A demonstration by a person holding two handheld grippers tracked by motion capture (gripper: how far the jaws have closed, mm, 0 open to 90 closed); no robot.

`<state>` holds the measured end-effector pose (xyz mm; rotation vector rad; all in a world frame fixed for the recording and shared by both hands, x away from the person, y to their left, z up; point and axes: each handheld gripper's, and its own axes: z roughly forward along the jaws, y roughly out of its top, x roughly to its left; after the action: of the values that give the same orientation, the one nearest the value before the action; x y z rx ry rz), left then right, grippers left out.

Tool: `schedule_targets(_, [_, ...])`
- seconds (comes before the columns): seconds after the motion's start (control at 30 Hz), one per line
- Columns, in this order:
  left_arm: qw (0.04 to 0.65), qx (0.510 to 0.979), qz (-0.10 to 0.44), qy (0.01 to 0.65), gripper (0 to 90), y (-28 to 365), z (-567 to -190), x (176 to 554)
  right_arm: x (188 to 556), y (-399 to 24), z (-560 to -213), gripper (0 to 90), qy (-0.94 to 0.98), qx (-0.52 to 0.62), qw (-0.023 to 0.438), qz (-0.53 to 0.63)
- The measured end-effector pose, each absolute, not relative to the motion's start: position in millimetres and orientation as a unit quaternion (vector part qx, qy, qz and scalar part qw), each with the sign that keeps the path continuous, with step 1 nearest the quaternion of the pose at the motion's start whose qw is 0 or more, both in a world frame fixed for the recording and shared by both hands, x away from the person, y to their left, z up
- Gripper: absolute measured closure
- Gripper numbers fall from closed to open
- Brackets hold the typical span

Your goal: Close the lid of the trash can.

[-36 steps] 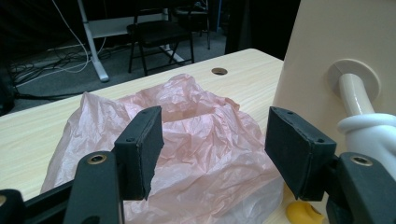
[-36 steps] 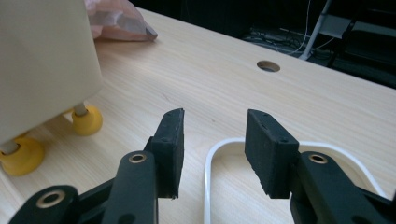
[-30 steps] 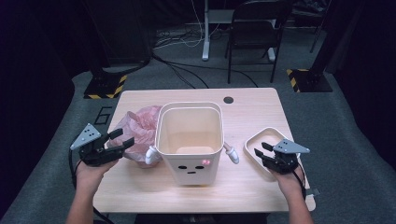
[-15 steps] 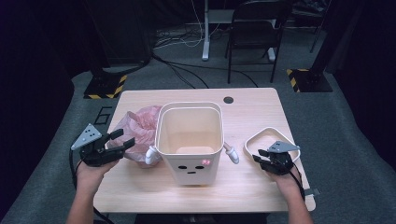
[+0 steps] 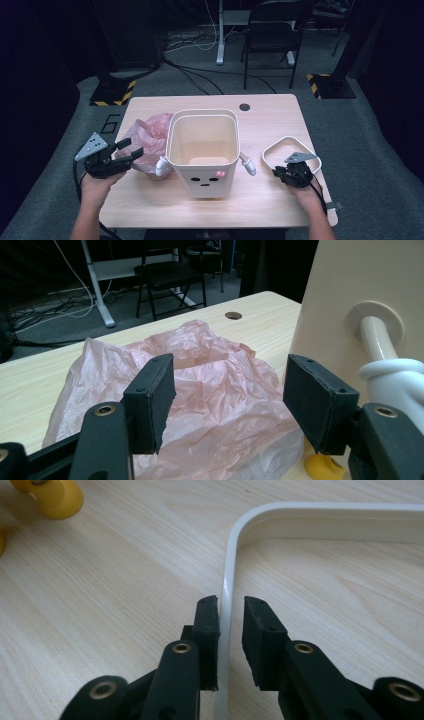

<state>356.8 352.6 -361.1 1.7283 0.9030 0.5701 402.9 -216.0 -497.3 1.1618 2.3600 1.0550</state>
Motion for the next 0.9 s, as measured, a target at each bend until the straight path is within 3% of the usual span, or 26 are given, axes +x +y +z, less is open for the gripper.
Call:
schedule_targets(0.27, [0.526,0.724,0.237,0.378,37.0,351.7,-361.4,356.7,404.7,-212.6,-499.6,83.3,0.832,0.399,0.155,0.354])
schedule_targets(0.9, [0.529,0.720,0.239,0.379,37.1,353.8,-359.9,355.6,401.5,-212.8,-492.1,84.1,0.825,0.398,0.171,0.364])
